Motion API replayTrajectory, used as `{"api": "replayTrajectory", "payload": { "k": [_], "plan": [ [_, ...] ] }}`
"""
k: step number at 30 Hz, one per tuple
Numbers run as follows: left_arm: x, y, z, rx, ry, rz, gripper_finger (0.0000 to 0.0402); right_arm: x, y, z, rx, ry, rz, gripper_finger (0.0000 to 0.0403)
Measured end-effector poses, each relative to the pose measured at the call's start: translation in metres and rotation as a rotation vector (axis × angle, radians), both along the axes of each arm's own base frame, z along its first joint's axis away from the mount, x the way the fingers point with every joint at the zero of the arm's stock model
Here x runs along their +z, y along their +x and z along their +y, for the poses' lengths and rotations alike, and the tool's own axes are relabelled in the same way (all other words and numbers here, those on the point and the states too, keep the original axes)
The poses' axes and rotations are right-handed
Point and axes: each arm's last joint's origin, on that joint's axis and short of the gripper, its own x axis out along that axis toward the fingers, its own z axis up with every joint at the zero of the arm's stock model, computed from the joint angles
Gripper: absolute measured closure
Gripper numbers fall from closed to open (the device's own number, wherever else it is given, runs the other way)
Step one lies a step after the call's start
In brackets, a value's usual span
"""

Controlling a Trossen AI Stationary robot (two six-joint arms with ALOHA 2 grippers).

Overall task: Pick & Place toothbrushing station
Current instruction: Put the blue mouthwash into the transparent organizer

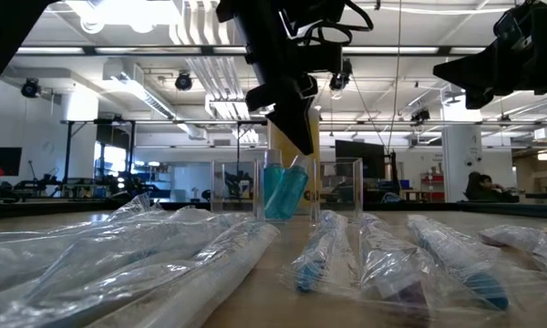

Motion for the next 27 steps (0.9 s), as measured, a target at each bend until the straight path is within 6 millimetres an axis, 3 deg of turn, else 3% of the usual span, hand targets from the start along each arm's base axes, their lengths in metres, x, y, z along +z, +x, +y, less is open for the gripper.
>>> {"api": "replayTrajectory", "payload": {
  "k": [27],
  "plan": [
    [-0.010,-0.010,-0.005,0.010,-0.005,0.102,0.0400,0.000,0.000,0.000,0.000,0.000,0.000,0.0394]
  ]
}}
